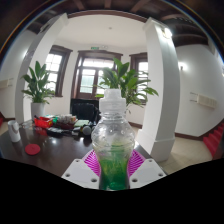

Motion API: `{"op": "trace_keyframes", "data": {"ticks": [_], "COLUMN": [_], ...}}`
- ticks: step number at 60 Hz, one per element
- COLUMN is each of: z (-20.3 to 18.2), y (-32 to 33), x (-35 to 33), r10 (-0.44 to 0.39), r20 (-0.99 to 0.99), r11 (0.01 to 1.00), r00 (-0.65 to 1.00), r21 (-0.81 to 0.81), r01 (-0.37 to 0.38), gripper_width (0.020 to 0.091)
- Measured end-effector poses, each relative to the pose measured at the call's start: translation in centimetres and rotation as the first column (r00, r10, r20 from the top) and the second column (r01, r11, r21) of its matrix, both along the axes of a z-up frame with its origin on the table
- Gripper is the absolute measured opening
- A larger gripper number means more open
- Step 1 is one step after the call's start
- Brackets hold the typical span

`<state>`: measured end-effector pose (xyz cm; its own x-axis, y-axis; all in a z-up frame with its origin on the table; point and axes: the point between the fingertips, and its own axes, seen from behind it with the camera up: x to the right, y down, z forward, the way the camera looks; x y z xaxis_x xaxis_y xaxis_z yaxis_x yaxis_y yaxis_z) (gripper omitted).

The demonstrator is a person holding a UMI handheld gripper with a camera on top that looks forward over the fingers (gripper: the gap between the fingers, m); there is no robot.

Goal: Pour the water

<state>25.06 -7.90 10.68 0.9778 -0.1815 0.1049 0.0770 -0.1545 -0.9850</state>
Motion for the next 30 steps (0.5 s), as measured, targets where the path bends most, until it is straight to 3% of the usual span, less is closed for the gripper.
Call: {"op": "trace_keyframes", "data": {"ticks": [13,20,30], "z": [3.3,5.4,8.1], "y": [2.7,5.4,9.1], "x": [-6.2,-11.9,-22.0], "r10": [0.108,0.193,0.219], "r20": [0.4,0.641,0.879], "r11": [0.992,0.98,0.975], "r00": [0.91,0.743,0.423], "r21": [-0.102,-0.169,-0.187], "r01": [-0.073,-0.108,-0.116], "gripper_width": [0.0291,0.0294,0.0294]}}
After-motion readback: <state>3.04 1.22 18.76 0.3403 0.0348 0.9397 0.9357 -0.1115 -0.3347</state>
